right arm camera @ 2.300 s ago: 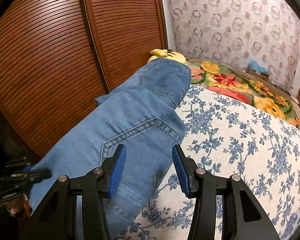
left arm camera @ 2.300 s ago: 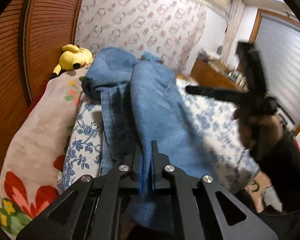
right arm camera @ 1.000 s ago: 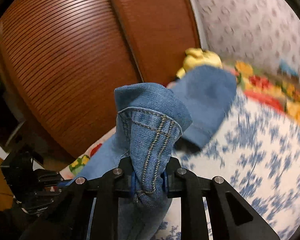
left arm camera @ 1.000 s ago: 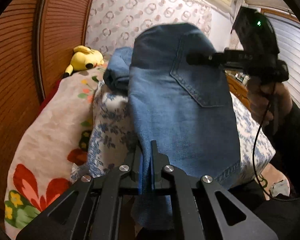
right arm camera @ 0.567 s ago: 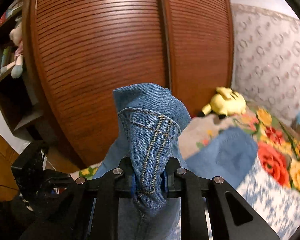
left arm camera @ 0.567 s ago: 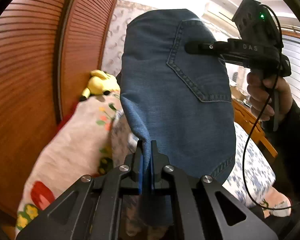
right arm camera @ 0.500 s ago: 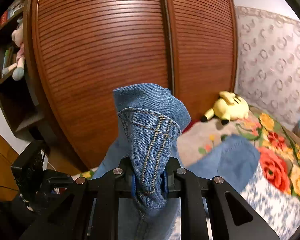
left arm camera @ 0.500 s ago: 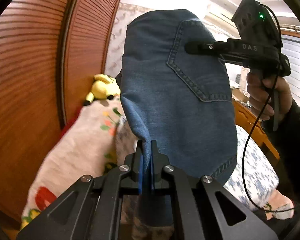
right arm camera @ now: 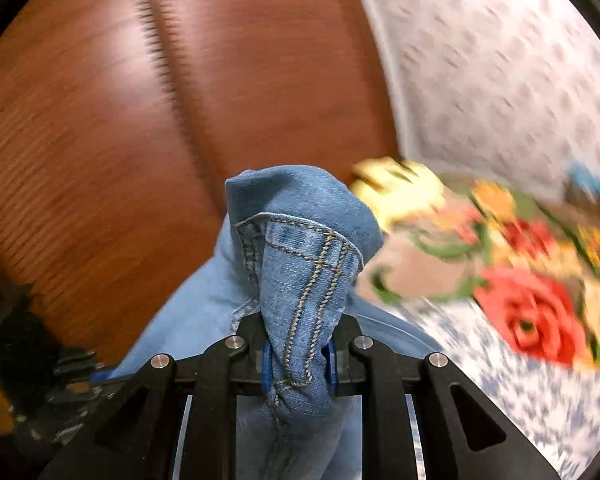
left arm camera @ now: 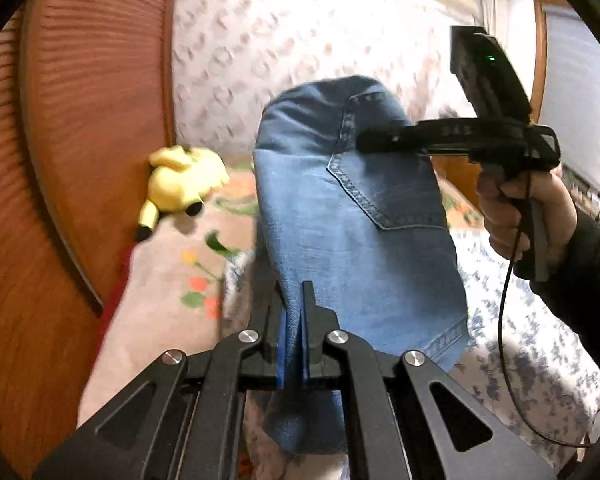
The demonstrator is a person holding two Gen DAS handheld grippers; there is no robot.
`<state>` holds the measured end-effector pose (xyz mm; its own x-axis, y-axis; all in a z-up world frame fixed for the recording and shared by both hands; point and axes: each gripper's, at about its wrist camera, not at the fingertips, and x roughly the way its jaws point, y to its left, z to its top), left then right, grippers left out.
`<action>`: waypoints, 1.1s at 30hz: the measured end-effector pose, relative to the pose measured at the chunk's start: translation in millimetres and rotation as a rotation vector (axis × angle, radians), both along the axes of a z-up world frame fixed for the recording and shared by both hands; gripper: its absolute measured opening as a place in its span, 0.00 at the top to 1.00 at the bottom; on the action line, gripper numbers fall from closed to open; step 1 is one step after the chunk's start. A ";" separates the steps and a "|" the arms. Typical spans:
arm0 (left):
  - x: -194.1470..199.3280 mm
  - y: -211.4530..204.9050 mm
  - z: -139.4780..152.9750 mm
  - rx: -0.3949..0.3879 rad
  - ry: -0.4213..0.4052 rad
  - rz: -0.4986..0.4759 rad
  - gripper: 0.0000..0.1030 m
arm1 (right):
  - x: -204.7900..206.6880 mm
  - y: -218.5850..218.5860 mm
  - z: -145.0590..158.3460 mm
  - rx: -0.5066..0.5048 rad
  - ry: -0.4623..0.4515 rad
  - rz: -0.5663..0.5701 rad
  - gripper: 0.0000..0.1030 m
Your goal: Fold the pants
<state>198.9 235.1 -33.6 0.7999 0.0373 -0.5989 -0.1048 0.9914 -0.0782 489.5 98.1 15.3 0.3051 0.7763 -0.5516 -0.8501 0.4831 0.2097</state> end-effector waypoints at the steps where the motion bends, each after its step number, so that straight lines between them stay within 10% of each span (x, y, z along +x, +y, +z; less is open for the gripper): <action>1: 8.7 -0.6 -9.1 0.000 0.020 -0.001 0.94 | 8.3 -1.3 -12.1 -0.023 0.008 -0.010 0.79; 10: 28.9 4.5 -31.4 -0.036 0.043 0.016 0.94 | 36.6 26.4 -36.2 -0.158 -0.026 -0.101 0.39; 17: 38.3 0.2 -34.4 -0.017 0.056 0.024 0.94 | -6.3 9.5 21.9 -0.108 -0.238 -0.232 0.39; 20: 39.6 0.2 -35.2 -0.021 0.055 0.027 0.94 | -22.9 22.0 25.8 -0.094 -0.222 -0.110 0.64; 33: 43.9 -4.9 -41.7 -0.014 0.070 0.030 0.94 | 15.0 50.8 -23.0 -0.158 -0.124 -0.189 0.69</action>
